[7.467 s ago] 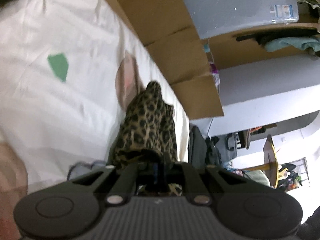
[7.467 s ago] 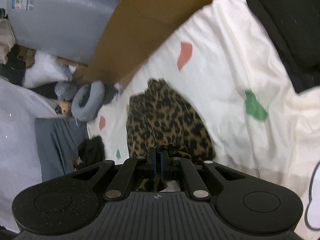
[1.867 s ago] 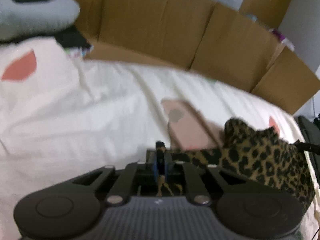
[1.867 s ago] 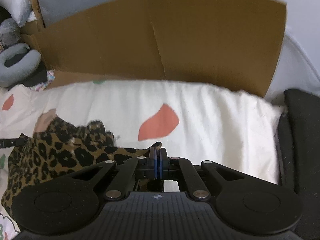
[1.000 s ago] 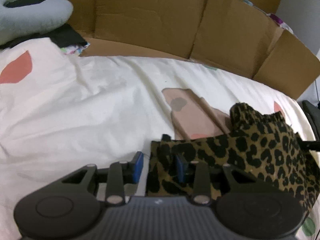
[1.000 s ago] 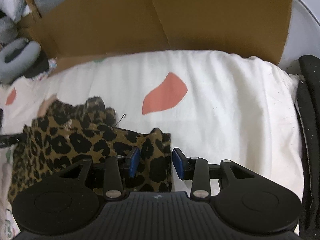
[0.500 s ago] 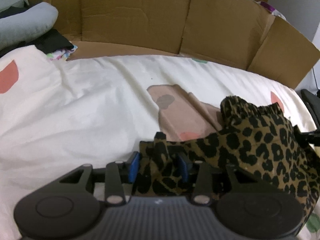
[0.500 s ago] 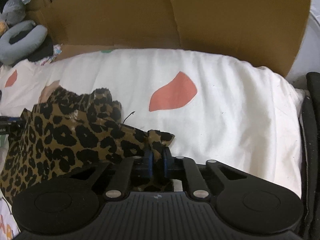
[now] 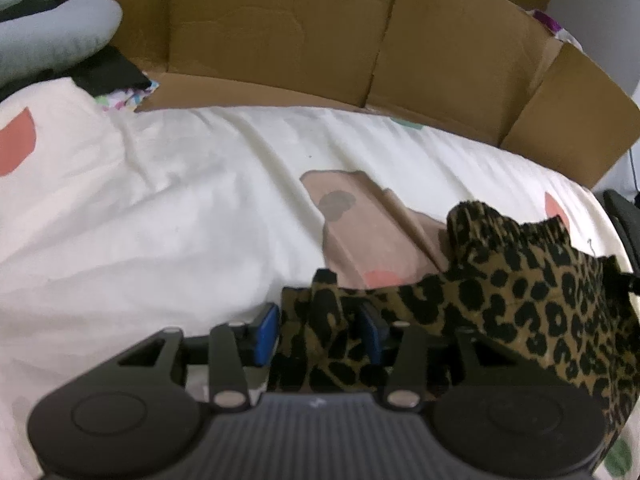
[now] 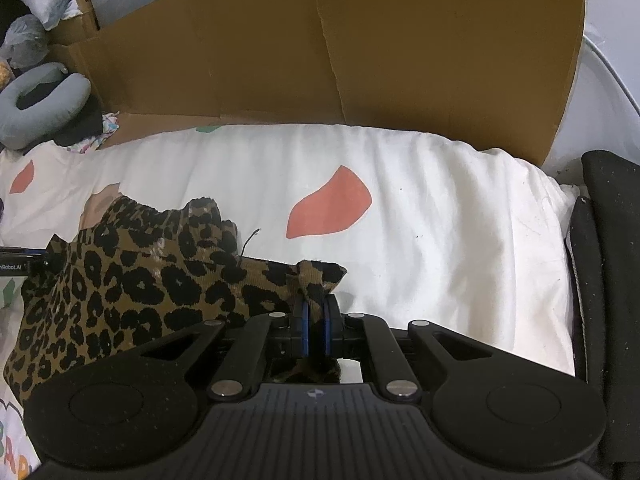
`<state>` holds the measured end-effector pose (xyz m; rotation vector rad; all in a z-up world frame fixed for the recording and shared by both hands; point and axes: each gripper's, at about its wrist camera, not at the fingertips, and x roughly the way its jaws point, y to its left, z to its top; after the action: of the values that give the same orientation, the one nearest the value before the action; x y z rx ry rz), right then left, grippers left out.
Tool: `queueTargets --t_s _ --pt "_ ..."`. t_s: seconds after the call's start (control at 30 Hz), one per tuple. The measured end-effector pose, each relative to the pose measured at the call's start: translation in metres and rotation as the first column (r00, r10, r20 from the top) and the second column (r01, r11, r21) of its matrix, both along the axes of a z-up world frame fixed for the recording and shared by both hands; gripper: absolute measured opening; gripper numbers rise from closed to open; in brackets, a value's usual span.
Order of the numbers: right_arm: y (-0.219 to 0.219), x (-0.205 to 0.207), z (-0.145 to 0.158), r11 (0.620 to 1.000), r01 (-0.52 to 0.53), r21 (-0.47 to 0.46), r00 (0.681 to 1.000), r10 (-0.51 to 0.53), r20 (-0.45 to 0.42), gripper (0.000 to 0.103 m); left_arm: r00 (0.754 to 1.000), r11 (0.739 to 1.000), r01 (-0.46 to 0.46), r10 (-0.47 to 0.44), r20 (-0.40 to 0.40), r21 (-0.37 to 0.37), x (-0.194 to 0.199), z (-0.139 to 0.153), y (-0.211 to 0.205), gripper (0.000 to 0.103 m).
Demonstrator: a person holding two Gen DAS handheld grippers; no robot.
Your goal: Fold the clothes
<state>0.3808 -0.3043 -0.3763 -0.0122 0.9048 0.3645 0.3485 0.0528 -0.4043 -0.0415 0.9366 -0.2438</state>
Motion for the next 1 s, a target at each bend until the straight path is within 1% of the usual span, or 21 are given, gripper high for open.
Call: queueTargets --t_s 0.07,0.13,0.2,0.23,0.33,0.4,0.47,0.5,0.6,0.7,0.73,0.77,0.8,0.83,0.87,1.0 --pt "-0.001 0.000 0.002 1.000 0.001 0.008 1.000 -0.001 0.004 0.005 1.000 1.000 -0.013 0.013 0.001 -0.010 0.000 0.001 0.004 0.025" --pt "-0.002 0.000 0.003 1.000 0.002 0.016 1.000 -0.002 0.006 0.005 0.999 0.998 -0.037 0.037 -0.008 -0.045 0.001 0.001 0.010 0.020" --pt "-0.003 0.000 0.004 1.000 0.003 0.022 1.000 -0.003 0.006 0.005 0.998 0.995 -0.058 0.057 -0.018 -0.078 0.002 0.001 0.016 0.020" --pt "-0.004 0.000 0.004 1.000 0.003 0.025 1.000 -0.003 0.006 0.005 0.998 0.994 -0.065 0.064 -0.018 -0.083 0.002 0.000 0.017 0.023" --pt "-0.003 -0.001 0.002 1.000 0.004 0.024 1.000 -0.004 0.004 0.005 0.998 0.994 -0.069 0.068 -0.015 -0.084 0.001 0.000 0.017 0.026" --pt "-0.003 0.000 0.001 1.000 0.004 0.024 1.000 -0.004 0.001 0.005 0.998 0.995 -0.065 0.064 -0.015 -0.076 0.001 -0.002 0.015 0.027" --pt "-0.003 0.001 0.001 1.000 0.003 0.023 1.000 -0.003 0.000 0.005 0.999 0.998 -0.049 0.049 -0.006 -0.047 0.002 -0.003 0.010 0.029" --pt "-0.002 0.001 0.001 1.000 0.002 0.022 1.000 -0.002 0.000 0.005 0.999 0.999 -0.032 0.032 0.003 -0.016 0.002 -0.003 0.006 0.030" --pt "-0.002 0.001 0.000 1.000 0.001 0.020 1.000 -0.001 -0.001 0.005 1.000 1.000 -0.014 0.014 0.008 0.022 0.004 -0.002 -0.001 0.031" --pt "-0.002 0.001 -0.001 1.000 0.003 0.020 1.000 -0.003 -0.003 0.005 1.000 1.000 -0.007 0.007 0.010 0.006 0.005 -0.003 0.003 0.031" --pt "-0.001 0.001 -0.001 1.000 0.004 0.019 1.000 -0.004 -0.004 0.005 1.000 1.000 -0.003 0.003 0.011 0.003 0.005 -0.003 0.004 0.030" --pt "-0.001 0.001 -0.001 1.000 0.005 0.020 1.000 -0.005 -0.003 0.005 1.000 1.000 -0.001 0.001 0.012 -0.003 0.004 -0.003 0.005 0.025" --pt "-0.001 0.001 -0.001 1.000 0.006 0.020 1.000 -0.006 -0.003 0.005 1.000 1.000 0.000 0.000 0.013 -0.010 0.003 -0.002 0.006 0.021" --pt "-0.001 0.001 0.000 1.000 0.007 0.022 1.000 -0.007 -0.001 0.005 1.000 1.000 -0.004 0.004 0.014 -0.020 0.001 -0.001 0.008 0.014" --pt "-0.002 0.001 0.001 1.000 0.009 0.025 1.000 -0.009 0.002 0.005 1.000 1.000 -0.010 0.010 0.019 -0.029 0.000 0.000 0.009 0.011" --pt "-0.004 0.000 0.006 0.999 0.013 0.038 1.000 -0.013 0.012 0.005 0.999 0.999 -0.006 0.007 0.053 -0.035 -0.003 0.010 0.014 0.009"
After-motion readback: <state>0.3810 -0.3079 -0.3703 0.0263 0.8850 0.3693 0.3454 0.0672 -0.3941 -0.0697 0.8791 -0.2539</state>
